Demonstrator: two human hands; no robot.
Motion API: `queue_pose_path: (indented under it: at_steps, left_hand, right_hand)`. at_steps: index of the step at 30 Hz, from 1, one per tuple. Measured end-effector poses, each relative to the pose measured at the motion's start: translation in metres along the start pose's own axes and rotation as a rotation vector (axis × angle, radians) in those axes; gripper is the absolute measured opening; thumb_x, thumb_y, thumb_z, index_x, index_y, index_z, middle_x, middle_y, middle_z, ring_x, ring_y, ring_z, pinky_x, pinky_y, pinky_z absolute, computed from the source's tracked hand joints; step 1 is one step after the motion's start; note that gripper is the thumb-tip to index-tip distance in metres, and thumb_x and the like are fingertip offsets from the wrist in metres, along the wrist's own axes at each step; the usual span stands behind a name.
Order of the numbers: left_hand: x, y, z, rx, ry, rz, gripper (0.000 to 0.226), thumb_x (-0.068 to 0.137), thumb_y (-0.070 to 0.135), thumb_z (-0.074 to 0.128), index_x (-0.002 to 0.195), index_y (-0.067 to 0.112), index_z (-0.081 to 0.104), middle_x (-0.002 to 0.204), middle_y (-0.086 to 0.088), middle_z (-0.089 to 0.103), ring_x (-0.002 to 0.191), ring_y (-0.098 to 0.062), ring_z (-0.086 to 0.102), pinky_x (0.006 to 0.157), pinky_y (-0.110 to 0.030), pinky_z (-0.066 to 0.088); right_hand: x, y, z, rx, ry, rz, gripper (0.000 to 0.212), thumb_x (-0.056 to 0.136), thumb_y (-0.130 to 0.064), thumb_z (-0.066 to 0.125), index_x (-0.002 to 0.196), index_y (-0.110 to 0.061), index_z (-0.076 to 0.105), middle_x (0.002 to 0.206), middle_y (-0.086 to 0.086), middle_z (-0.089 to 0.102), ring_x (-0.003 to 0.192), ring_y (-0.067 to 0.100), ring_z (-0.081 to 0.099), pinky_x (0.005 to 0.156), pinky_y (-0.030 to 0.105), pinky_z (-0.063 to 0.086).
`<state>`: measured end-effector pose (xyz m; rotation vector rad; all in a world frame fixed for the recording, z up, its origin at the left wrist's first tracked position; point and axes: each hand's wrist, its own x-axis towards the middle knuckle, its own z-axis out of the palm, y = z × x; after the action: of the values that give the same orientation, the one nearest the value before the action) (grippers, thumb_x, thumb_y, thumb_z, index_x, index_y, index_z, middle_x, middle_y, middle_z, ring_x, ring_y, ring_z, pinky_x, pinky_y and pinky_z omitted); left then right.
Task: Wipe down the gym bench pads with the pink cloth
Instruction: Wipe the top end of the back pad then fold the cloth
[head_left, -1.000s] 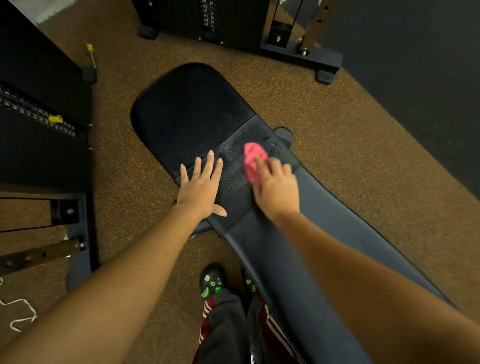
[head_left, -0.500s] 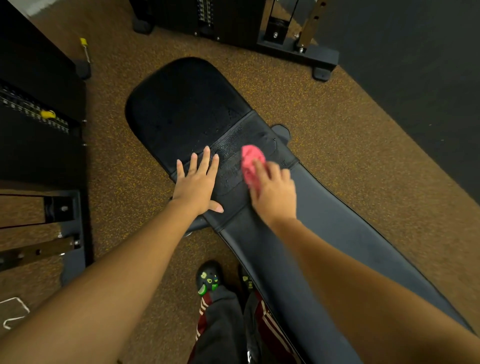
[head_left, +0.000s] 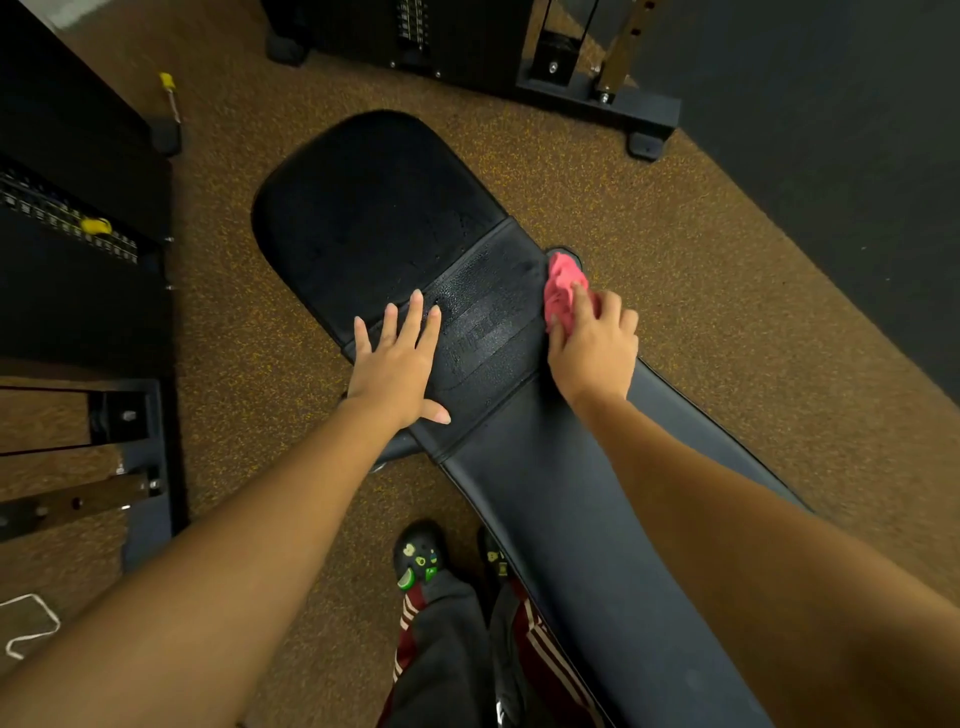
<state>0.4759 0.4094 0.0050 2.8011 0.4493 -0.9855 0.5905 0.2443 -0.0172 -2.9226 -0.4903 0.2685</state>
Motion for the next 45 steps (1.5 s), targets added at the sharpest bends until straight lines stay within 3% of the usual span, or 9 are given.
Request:
queue_pose_path:
  at_steps: [3, 8, 11, 17, 25, 33, 36, 41, 45]
  left_hand:
    - [0.0, 0.001, 0.0, 0.012, -0.008, 0.0, 0.123, 0.069, 0.06, 0.066, 0.147, 0.011, -0.017, 0.154, -0.012, -0.025, 0.144, -0.036, -0.011, 0.112, -0.058, -0.001]
    - [0.0, 0.002, 0.0, 0.004, -0.014, -0.008, 0.123, 0.069, 0.058, 0.067, 0.147, 0.011, -0.016, 0.154, -0.012, -0.025, 0.144, -0.035, -0.01, 0.113, -0.058, -0.001]
    - [0.0, 0.001, -0.001, -0.004, -0.007, -0.004, 0.123, 0.069, 0.059, 0.066, 0.147, 0.012, -0.017, 0.154, -0.011, -0.025, 0.144, -0.034, -0.01, 0.112, -0.058, -0.001]
    - [0.001, 0.0, 0.0, 0.009, 0.001, 0.003, 0.123, 0.069, 0.061, 0.064, 0.146, 0.012, -0.017, 0.154, -0.012, -0.024, 0.144, -0.035, -0.01, 0.112, -0.059, 0.0]
    - [0.0, 0.001, 0.001, -0.021, 0.005, -0.006, 0.122, 0.069, 0.06, 0.066, 0.147, 0.013, -0.017, 0.154, -0.01, -0.026, 0.144, -0.033, -0.012, 0.112, -0.06, 0.0]
    - [0.0, -0.002, 0.003, -0.038, 0.022, 0.01, 0.122, 0.069, 0.061, 0.065, 0.147, 0.014, -0.016, 0.154, -0.008, -0.026, 0.144, -0.032, -0.012, 0.112, -0.062, 0.0]
    - [0.0, -0.005, 0.005, -0.062, 0.038, 0.019, 0.122, 0.068, 0.06, 0.066, 0.148, 0.016, -0.014, 0.155, -0.006, -0.025, 0.144, -0.03, -0.012, 0.111, -0.061, -0.001]
    - [0.0, -0.012, 0.01, -0.103, 0.088, 0.035, 0.121, 0.066, 0.066, 0.063, 0.148, 0.017, -0.012, 0.156, -0.002, -0.022, 0.145, -0.025, -0.01, 0.11, -0.062, -0.001]
    - [-0.002, -0.013, 0.01, -0.067, 0.103, 0.033, 0.127, 0.065, 0.069, 0.061, 0.146, 0.012, -0.017, 0.156, -0.003, -0.022, 0.145, -0.024, -0.009, 0.111, -0.061, -0.002]
  right_hand:
    - [0.002, -0.013, 0.003, 0.01, 0.0, 0.083, 0.048, 0.095, -0.029, 0.046, 0.139, -0.012, 0.041, 0.129, 0.017, 0.044, 0.111, 0.037, 0.043, 0.085, 0.043, 0.04]
    - [-0.045, -0.032, 0.016, -0.057, 0.03, -0.265, 0.045, 0.078, -0.024, 0.069, 0.119, -0.009, 0.061, 0.099, 0.014, 0.062, 0.076, 0.033, 0.058, 0.058, 0.035, 0.047]
    - [-0.03, -0.021, 0.012, -0.072, 0.028, -0.303, 0.046, 0.08, -0.024, 0.067, 0.122, -0.009, 0.06, 0.103, 0.015, 0.062, 0.08, 0.035, 0.058, 0.062, 0.036, 0.047]
    - [0.005, -0.009, 0.002, -0.042, -0.016, 0.022, 0.048, 0.095, -0.028, 0.044, 0.141, -0.013, 0.038, 0.131, 0.016, 0.044, 0.111, 0.036, 0.042, 0.085, 0.042, 0.039]
    - [-0.051, -0.034, 0.016, -0.044, 0.025, -0.282, 0.048, 0.075, -0.021, 0.071, 0.12, -0.01, 0.062, 0.099, 0.013, 0.063, 0.077, 0.033, 0.059, 0.06, 0.035, 0.048]
    - [-0.02, -0.026, 0.013, -0.011, 0.035, -0.077, 0.049, 0.081, -0.018, 0.063, 0.128, -0.006, 0.053, 0.111, 0.02, 0.055, 0.093, 0.039, 0.052, 0.073, 0.043, 0.045]
    - [-0.049, -0.042, 0.024, -0.05, 0.084, -0.3, 0.051, 0.071, -0.019, 0.071, 0.119, -0.008, 0.061, 0.098, 0.016, 0.061, 0.078, 0.034, 0.057, 0.062, 0.036, 0.048]
    - [-0.067, -0.052, 0.026, -0.07, 0.077, -0.563, 0.044, 0.082, -0.037, 0.051, 0.116, -0.012, 0.064, 0.1, 0.009, 0.064, 0.077, 0.027, 0.059, 0.062, 0.034, 0.051]
    - [-0.029, -0.032, 0.019, -0.032, 0.103, -0.335, 0.047, 0.073, -0.017, 0.069, 0.118, -0.007, 0.061, 0.098, 0.019, 0.06, 0.079, 0.038, 0.057, 0.062, 0.04, 0.05]
